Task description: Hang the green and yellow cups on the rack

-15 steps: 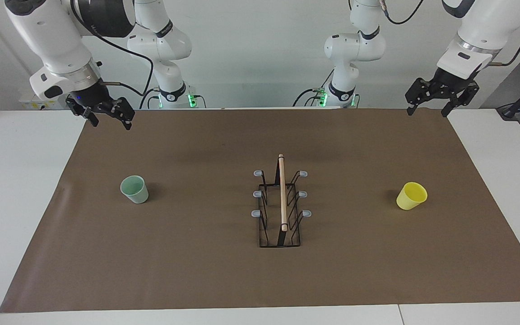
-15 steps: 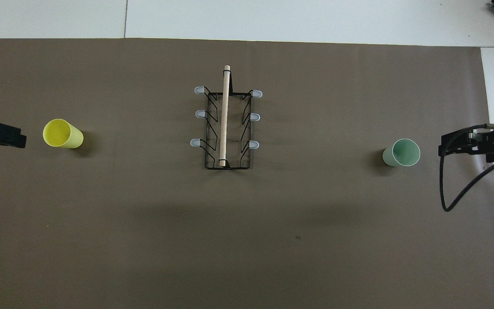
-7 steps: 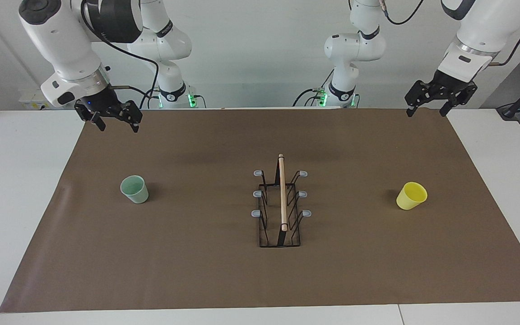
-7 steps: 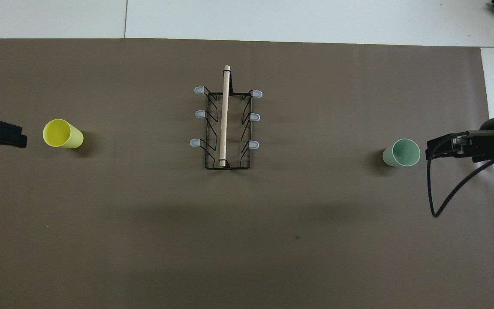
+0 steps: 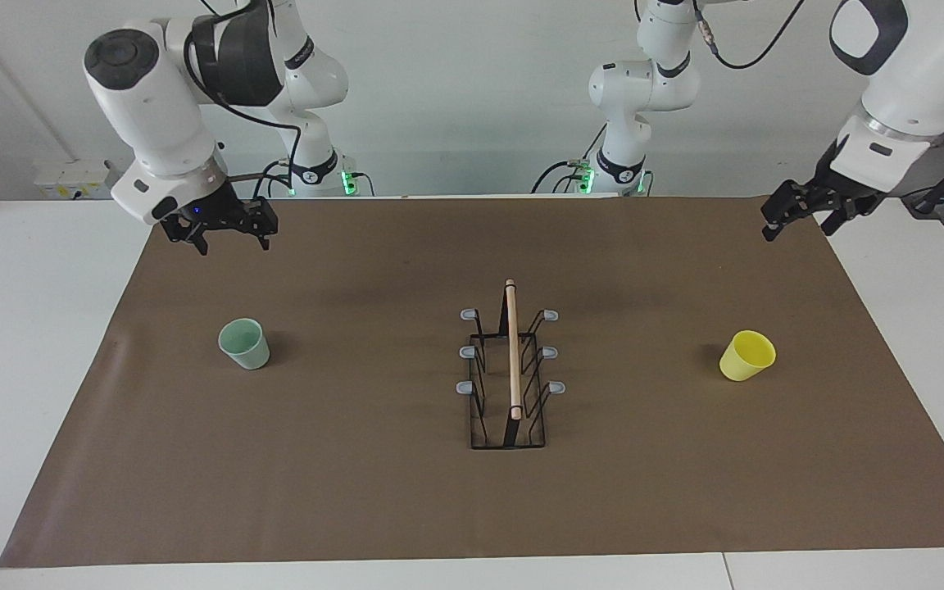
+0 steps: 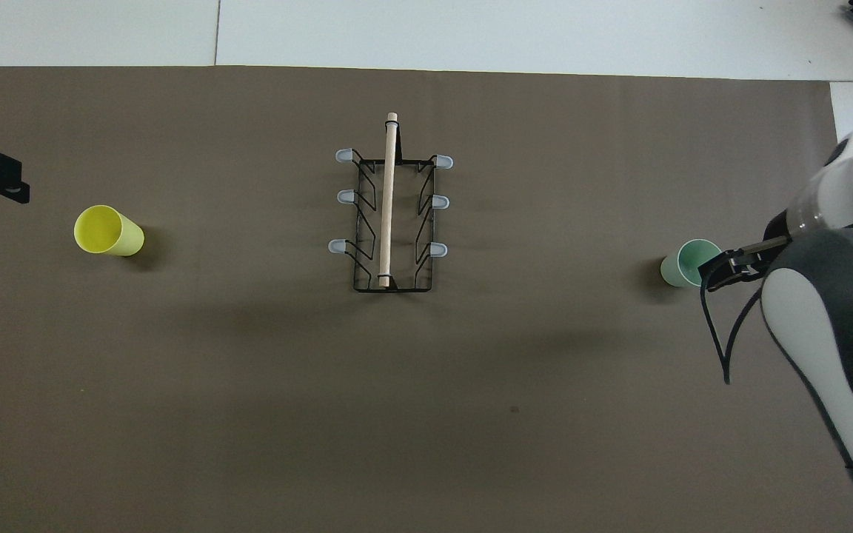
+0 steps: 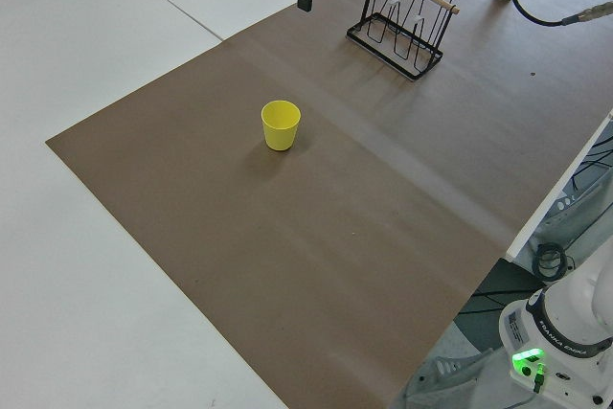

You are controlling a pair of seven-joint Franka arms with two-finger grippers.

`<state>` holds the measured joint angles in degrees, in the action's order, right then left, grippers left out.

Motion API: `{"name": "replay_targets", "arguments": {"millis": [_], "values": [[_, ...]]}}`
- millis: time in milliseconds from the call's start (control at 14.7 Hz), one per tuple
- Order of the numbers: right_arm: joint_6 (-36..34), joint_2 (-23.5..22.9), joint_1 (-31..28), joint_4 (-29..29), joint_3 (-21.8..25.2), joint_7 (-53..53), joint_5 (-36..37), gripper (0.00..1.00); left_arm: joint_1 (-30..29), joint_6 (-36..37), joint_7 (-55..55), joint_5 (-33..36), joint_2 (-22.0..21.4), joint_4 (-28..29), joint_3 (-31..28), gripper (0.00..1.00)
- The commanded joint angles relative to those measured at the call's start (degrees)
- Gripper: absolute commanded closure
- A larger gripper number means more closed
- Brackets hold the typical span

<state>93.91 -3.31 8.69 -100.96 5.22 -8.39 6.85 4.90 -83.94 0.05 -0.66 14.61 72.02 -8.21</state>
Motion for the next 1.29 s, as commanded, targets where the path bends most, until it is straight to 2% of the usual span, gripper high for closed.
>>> {"name": "replay_targets", "arguments": {"millis": [0, 136, 407, 543, 746, 950, 1221], "values": [[3.4, -6.7, 3.2, -0.5, 0.1, -8.6, 6.8, 0.0, -0.2, 2.9, -0.7, -0.3, 10.7, -13.1, -2.5, 0.0], [5.9, -8.4, 4.2, -2.3, 0.1, -17.8, 10.7, 0.0, -0.2, 0.8, -1.1, -1.6, 14.6, -16.2, -5.2, 0.0], [14.2, -7.7, 7.8, -9.9, 0.1, -33.7, 21.5, 0.0, -0.2, -2.8, -6.5, -12.2, 17.8, -15.9, -14.5, 0.0], [17.9, -6.9, 9.6, -12.8, 0.1, -40.9, 27.8, 0.0, -1.2, -2.9, -11.9, -15.5, 18.6, -15.7, -15.6, 0.0], [21.1, -6.4, 9.8, -16.9, 0.1, -49.5, 33.2, 0.0, -1.7, -3.3, -20.2, -20.2, 18.5, -11.6, -18.3, 0.0], [21.3, -6.4, 10.6, -19.0, 0.1, -56.9, 37.5, 0.0, -1.7, -4.2, -27.6, -28.5, 18.4, -6.0, -22.9, 0.0], [21.5, -7.3, 12.1, -19.3, 0.1, -57.0, 40.3, 0.0, -2.4, -4.8, -32.8, -37.2, 18.2, 1.9, -25.9, 0.0]]}}
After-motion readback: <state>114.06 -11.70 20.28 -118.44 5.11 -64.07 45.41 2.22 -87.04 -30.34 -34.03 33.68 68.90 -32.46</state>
